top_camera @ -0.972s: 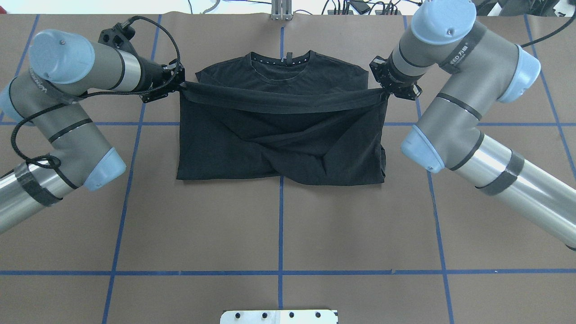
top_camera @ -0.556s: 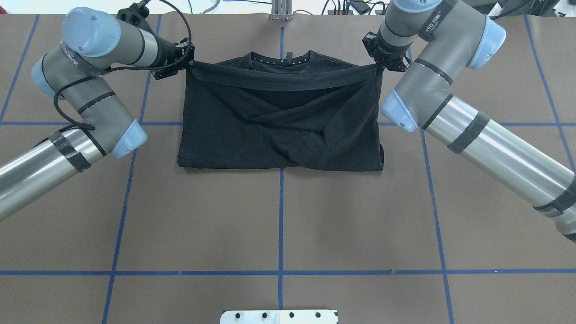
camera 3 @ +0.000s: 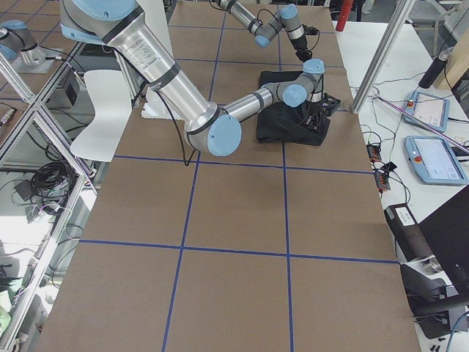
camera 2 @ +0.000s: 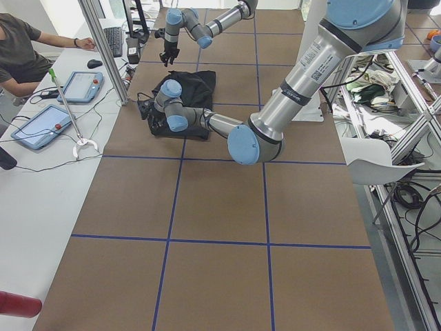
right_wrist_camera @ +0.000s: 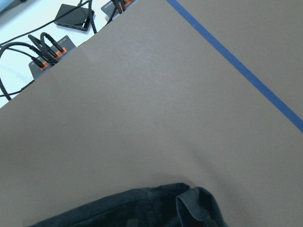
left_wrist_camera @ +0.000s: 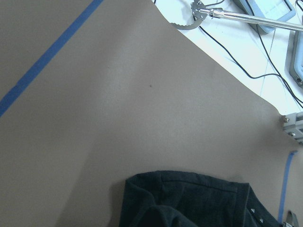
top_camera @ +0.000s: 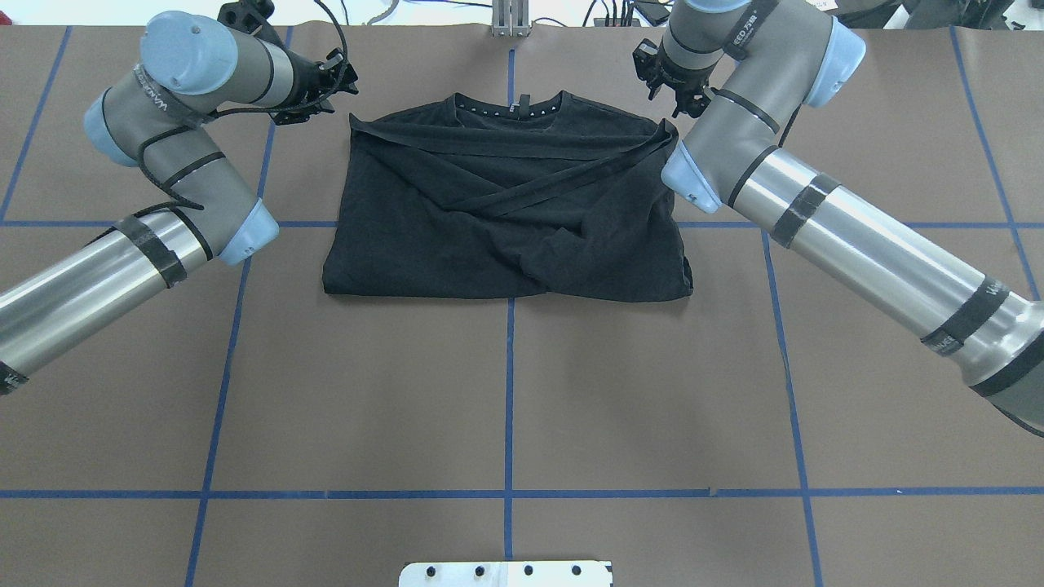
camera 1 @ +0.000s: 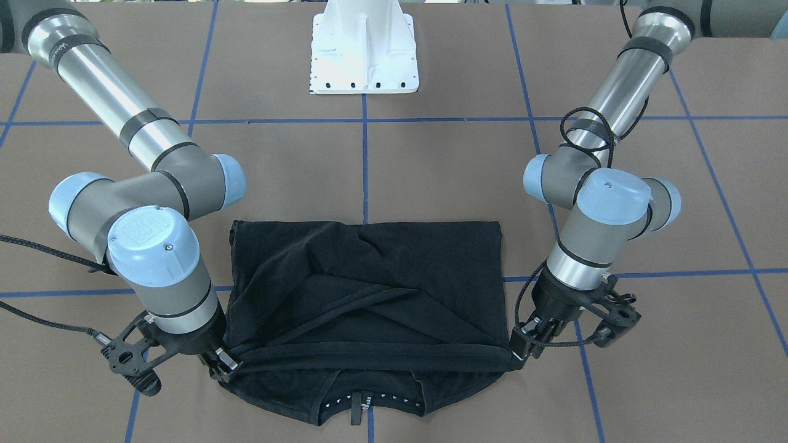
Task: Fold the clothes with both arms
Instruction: 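Release the hem at the collar and move the right gripper to the folded shirt's side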
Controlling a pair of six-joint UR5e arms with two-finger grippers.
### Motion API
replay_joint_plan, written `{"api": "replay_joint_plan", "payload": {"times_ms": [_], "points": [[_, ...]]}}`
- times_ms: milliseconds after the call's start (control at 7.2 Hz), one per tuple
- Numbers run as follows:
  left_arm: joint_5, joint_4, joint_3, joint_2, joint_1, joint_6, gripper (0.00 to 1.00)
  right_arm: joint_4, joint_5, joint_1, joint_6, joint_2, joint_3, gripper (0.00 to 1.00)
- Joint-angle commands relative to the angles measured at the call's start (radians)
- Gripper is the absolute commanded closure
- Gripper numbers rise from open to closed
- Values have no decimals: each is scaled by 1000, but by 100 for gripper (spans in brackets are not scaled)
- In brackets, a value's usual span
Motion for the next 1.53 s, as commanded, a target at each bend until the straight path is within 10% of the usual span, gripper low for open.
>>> {"api": "replay_joint_plan", "payload": {"times_ms": [0,417,1389], "points": [[-4,-6,-15,4,-16,20,9,2,-5,6,22,-28,86,0],[-7,9,-51,11,-22,20,9,8,-210,-203,200,-424,574,0],[0,11,-85,31,-22,17,9,17,-312,-394,350,-595,716,4]]}}
